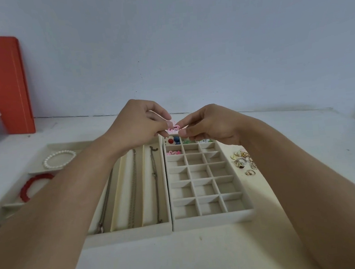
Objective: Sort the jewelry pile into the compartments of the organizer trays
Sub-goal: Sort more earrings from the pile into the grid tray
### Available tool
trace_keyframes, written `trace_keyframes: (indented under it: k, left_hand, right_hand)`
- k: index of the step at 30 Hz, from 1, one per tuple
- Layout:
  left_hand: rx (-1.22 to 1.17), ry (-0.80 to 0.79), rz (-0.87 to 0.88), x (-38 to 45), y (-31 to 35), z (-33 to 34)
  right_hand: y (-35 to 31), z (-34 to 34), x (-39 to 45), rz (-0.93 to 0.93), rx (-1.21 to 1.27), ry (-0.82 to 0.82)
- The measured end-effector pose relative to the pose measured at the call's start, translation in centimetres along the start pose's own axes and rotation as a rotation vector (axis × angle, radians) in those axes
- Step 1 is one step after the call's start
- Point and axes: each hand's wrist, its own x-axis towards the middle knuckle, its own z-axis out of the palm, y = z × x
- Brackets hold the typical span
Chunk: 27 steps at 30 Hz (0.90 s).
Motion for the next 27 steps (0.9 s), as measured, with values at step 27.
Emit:
trace_keyframes:
  k: [27]
  left_hand:
    - [0.157,0.015,-0.028,0.6,-1.3,-0.3]
  right_hand:
    - [1.4,2.6,1.5,0.012,-0.643,0.175]
